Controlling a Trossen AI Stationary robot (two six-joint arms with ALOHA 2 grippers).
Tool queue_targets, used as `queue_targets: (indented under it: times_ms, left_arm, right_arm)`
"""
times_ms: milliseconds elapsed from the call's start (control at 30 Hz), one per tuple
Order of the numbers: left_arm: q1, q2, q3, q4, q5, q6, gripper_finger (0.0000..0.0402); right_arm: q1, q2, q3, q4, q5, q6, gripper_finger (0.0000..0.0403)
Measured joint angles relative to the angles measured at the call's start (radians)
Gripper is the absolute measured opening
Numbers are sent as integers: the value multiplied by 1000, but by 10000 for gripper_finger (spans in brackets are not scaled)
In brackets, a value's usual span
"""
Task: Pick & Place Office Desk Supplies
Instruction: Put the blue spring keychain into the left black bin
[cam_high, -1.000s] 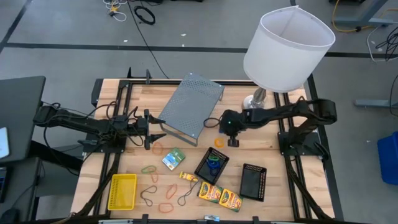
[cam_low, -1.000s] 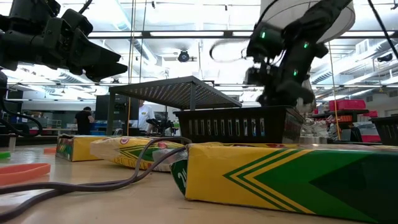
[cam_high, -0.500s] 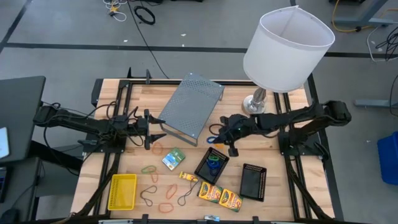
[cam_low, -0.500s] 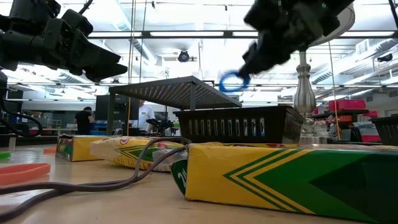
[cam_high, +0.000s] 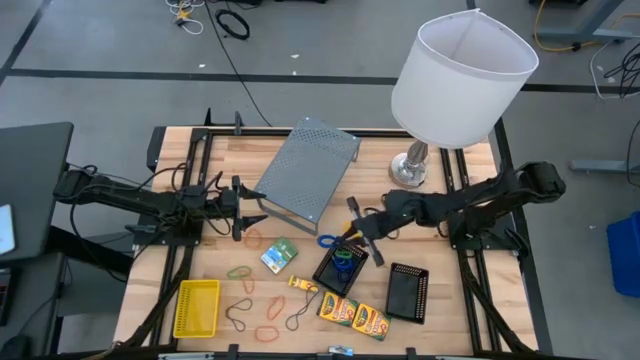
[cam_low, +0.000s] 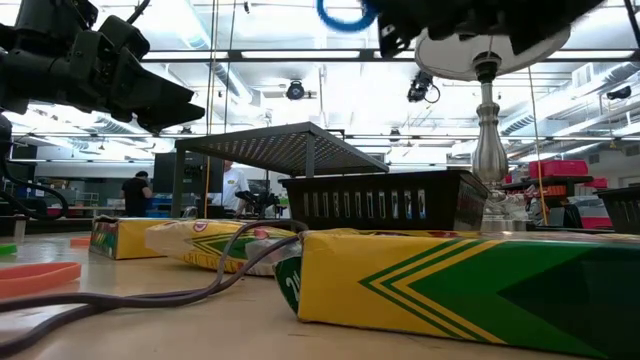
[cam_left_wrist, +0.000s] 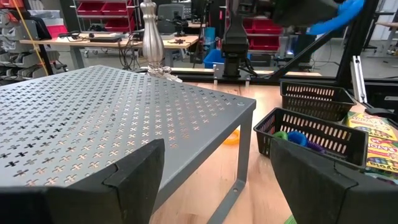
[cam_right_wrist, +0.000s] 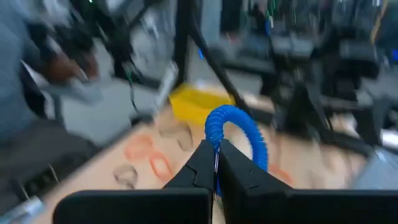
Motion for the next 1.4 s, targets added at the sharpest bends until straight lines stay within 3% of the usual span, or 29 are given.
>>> queue_targets:
  times_ms: [133, 267, 467, 1000, 1400]
  left_arm:
    - [0, 0, 0, 0, 0, 0, 293]
    - [0, 0, 0, 0, 0, 0, 293]
    - [0, 0, 0, 0, 0, -3, 293]
    - [0, 0, 0, 0, 0, -7, 293]
    - [0, 0, 0, 0, 0, -11, 293]
  right_arm:
    - [-31, -2, -145, 258, -17, 90, 6]
    - [-44, -7, -240, 328, 17, 149, 6]
    - [-5, -7, -299, 302, 105, 203, 6]
    - [125, -6, -299, 192, 194, 339, 6]
    - [153, 65, -138, -96, 219, 330, 6]
